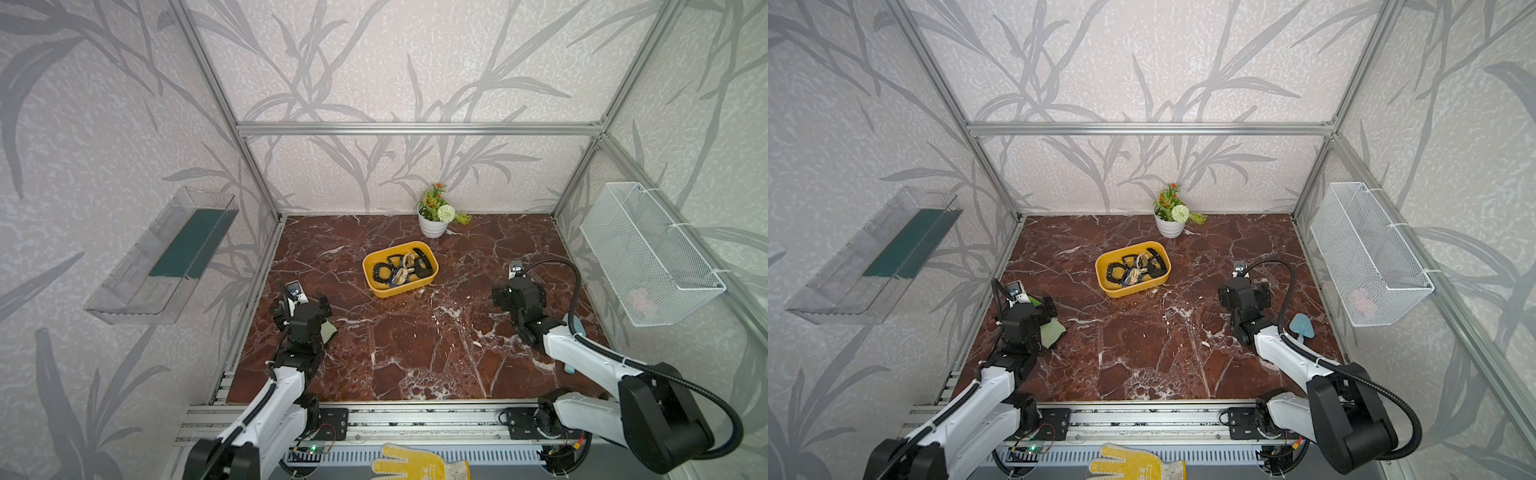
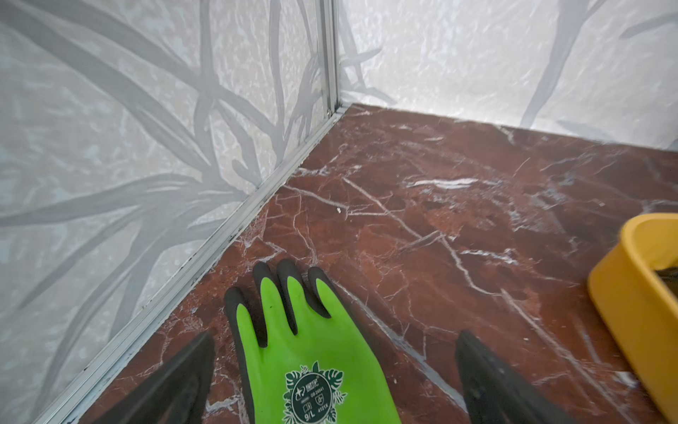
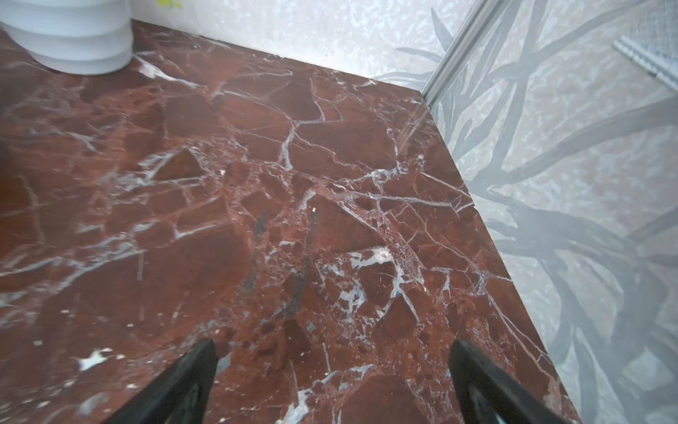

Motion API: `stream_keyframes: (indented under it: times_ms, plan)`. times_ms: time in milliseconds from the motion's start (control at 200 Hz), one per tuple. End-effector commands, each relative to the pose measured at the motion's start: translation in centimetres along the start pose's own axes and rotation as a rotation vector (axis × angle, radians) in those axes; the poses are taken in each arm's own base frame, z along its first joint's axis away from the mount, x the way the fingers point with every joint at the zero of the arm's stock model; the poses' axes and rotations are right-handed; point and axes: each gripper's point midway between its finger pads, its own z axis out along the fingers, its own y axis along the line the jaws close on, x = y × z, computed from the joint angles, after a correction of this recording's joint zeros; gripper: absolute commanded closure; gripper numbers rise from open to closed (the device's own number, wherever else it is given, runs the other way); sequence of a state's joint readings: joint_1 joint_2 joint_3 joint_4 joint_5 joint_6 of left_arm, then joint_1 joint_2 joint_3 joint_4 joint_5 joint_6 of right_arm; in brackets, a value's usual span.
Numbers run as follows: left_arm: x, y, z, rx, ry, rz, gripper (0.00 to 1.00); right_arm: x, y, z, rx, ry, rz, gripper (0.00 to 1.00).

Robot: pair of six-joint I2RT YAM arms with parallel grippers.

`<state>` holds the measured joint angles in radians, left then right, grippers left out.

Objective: Put the watch into the storage box
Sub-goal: Reset both arms

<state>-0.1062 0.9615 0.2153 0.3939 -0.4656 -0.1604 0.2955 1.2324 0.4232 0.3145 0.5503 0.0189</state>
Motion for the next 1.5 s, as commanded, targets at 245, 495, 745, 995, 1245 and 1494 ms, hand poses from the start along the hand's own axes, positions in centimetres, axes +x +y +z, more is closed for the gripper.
stream_keyframes:
  times_ms: [245, 495, 745, 995, 1245, 1494]
  plan:
    - [-1.7, -4.8, 6.7, 0.116, -0.057, 0.064, 0.00, -1.9, 2.8, 3.4, -0.160, -0.229, 0.026, 0.01]
    - [-1.2, -4.4, 8.0, 0.112, -0.015, 0.039, 0.01, -1.9, 3.0, 4.2, -0.187, -0.184, 0.023, 0.01]
    - [-1.2, -4.3, 8.0, 0.114, -0.011, 0.037, 0.01, -1.8, 3.0, 4.2, -0.189, -0.181, 0.023, 0.01]
    - [-1.2, -4.4, 8.0, 0.115, -0.009, 0.038, 0.01, -1.7, 3.0, 4.7, -0.221, -0.155, 0.037, 0.01]
    - [-1.1, -4.3, 8.0, 0.115, -0.007, 0.039, 0.01, -1.8, 3.0, 4.6, -0.220, -0.160, 0.039, 0.01]
    - [-1.2, -4.4, 8.0, 0.115, -0.008, 0.038, 0.01, -1.8, 2.1, 3.4, -0.182, -0.218, 0.061, 0.01]
